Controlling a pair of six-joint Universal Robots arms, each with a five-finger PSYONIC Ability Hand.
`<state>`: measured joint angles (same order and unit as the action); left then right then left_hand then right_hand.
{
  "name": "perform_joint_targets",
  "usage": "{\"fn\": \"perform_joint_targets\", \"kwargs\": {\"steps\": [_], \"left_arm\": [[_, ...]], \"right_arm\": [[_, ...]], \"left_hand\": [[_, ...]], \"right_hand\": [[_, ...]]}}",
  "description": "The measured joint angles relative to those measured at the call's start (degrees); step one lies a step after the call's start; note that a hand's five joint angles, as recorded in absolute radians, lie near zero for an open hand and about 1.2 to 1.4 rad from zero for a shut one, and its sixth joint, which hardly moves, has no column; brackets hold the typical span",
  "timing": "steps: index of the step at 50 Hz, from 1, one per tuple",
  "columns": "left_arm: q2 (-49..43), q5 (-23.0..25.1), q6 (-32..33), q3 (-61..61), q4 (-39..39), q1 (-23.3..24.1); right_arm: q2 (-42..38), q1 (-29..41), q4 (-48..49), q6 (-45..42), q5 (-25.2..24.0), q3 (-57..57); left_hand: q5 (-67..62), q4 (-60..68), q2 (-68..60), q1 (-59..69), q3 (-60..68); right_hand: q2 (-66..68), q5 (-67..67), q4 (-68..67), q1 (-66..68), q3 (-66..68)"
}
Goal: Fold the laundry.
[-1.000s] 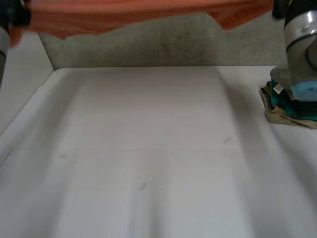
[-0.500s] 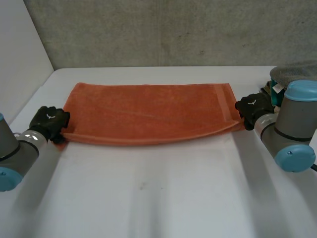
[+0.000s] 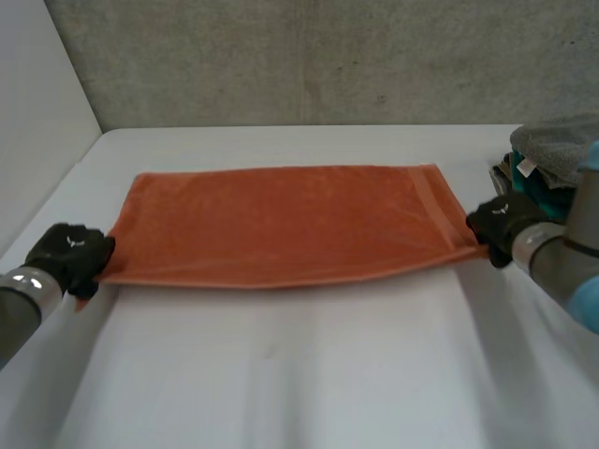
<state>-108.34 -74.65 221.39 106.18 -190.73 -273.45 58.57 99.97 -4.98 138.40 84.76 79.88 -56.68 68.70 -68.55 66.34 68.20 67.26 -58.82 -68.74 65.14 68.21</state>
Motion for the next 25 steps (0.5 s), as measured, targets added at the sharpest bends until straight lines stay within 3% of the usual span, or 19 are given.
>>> {"fn": "perform_joint_targets", "kwargs": {"steps": [6,12,17,20,25], "left_arm": [[10.4,1.2,12.0,5.9,19.6,-2.1],[15.6,4.5,25.2,8.4,35.2,-6.6],[15.0,8.6,28.5,5.9,35.0,-6.7],[10.9,9.6,25.8,0.9,29.0,-4.0],[1.3,5.8,19.3,-9.5,19.2,1.0]], "right_arm": [[6.7,-3.4,-15.4,-16.0,-0.9,5.9],[10.5,-5.3,-21.7,-26.5,-1.8,11.1],[9.2,-4.6,-19.8,-26.7,-1.4,11.0],[6.4,-3.2,-15.5,-22.3,0.5,7.4],[0.9,-1.0,-8.1,-13.7,4.2,-0.2]], "left_hand": [[0.0,0.0,0.0,0.0,0.0],[0.0,0.0,0.0,0.0,0.0],[0.0,0.0,0.0,0.0,0.0],[0.0,0.0,0.0,0.0,0.0],[0.0,0.0,0.0,0.0,0.0]], "right_hand": [[0.0,0.0,0.0,0.0,0.0],[0.0,0.0,0.0,0.0,0.0],[0.0,0.0,0.0,0.0,0.0],[0.0,0.0,0.0,0.0,0.0],[0.0,0.0,0.0,0.0,0.0]]}}
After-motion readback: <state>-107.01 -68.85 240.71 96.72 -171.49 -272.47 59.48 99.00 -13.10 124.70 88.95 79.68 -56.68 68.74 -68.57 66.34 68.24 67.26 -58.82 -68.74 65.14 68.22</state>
